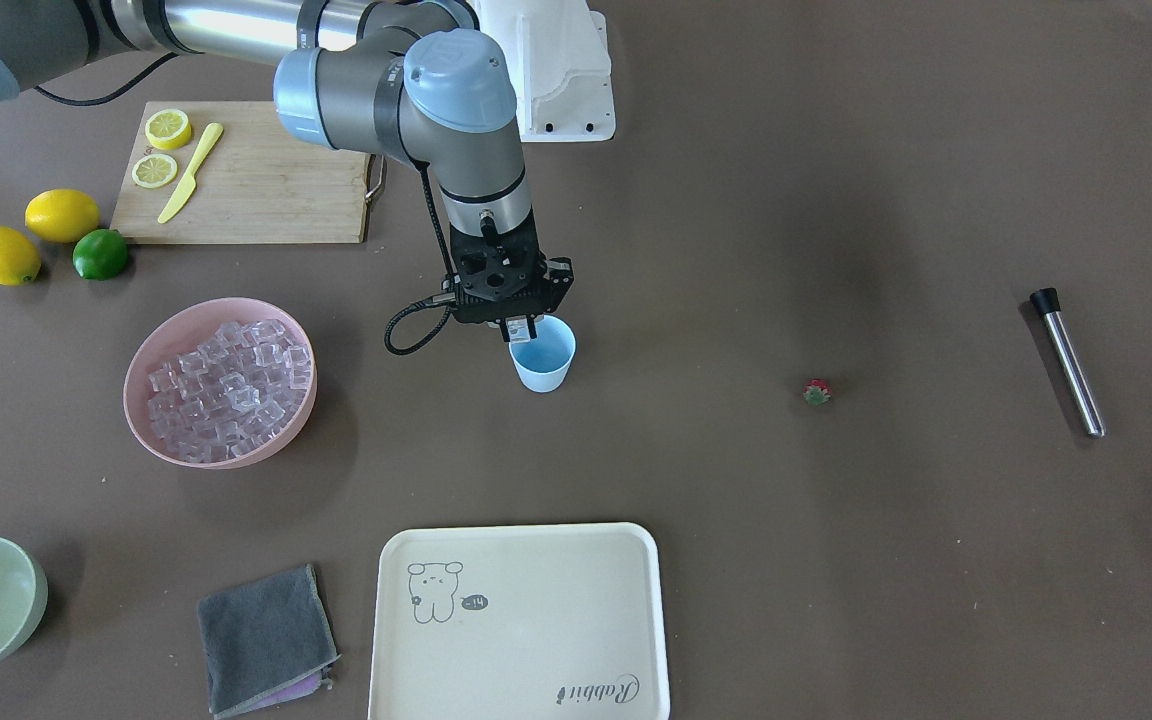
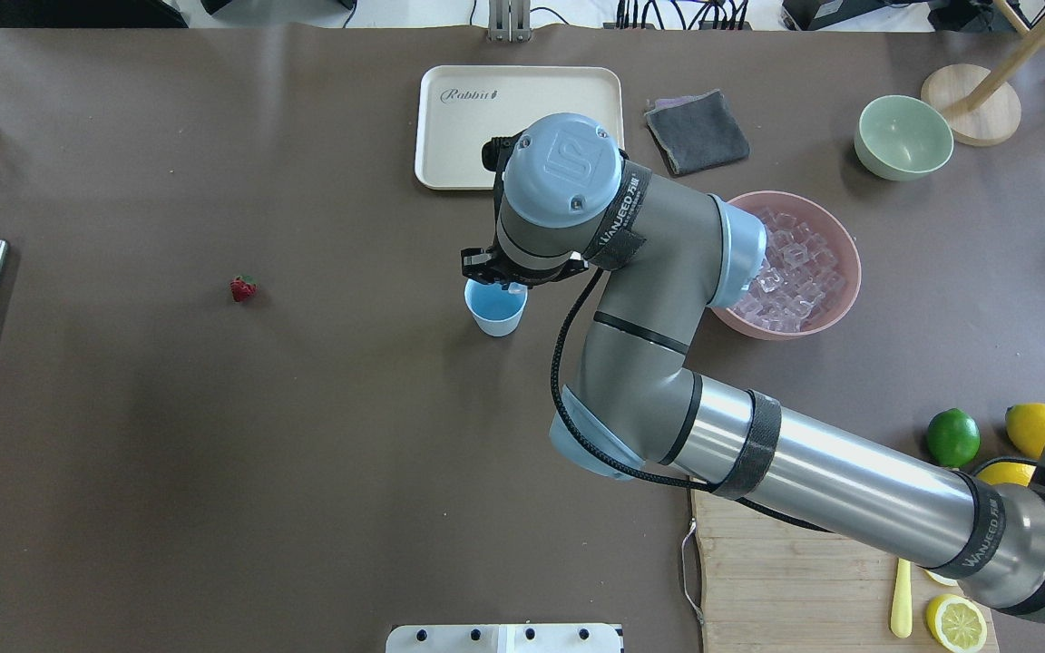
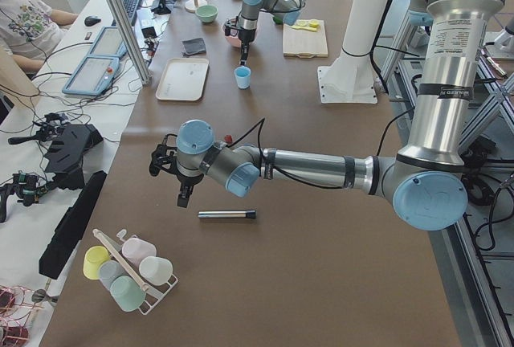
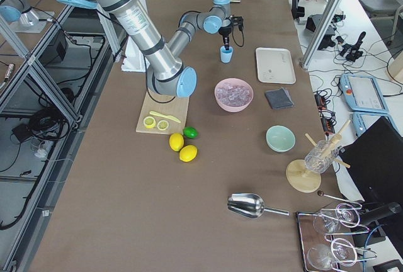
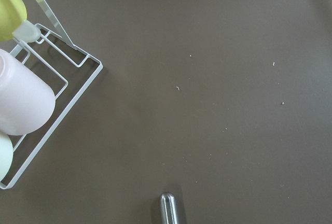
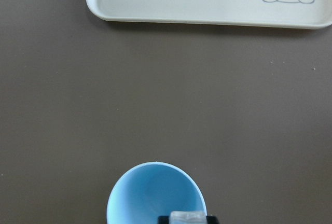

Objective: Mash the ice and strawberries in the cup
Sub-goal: 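Lower the cube into the light-blue cup and open the right gripper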

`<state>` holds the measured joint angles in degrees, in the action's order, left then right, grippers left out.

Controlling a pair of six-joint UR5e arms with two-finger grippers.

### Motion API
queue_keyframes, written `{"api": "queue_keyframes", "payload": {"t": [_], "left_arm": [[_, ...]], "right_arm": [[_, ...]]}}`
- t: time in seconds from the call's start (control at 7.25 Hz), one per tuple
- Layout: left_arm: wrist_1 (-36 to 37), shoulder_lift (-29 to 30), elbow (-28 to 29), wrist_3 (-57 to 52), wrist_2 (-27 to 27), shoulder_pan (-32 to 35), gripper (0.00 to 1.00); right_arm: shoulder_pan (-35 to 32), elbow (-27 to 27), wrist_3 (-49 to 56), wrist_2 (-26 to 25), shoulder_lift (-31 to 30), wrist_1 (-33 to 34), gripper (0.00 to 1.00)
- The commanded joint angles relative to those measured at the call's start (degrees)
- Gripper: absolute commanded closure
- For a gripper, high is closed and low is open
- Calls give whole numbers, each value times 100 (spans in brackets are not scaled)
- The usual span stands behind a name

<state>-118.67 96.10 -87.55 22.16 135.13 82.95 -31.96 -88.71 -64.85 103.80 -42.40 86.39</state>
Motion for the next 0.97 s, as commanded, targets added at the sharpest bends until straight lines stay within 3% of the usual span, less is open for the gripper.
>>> {"api": "queue_keyframes", "payload": {"t": [0.0, 0.69, 0.83], "left_arm": [[-16, -29, -60, 7, 4, 2, 3], [-25, -232, -245, -1, 4, 2, 3], [-25, -232, -245, -1, 4, 2, 3]], "right_arm": [[5, 46, -10, -87, 56, -8, 100], [198, 301, -89, -386, 249, -44, 100], [225, 310, -150, -404, 267, -35, 96]]}}
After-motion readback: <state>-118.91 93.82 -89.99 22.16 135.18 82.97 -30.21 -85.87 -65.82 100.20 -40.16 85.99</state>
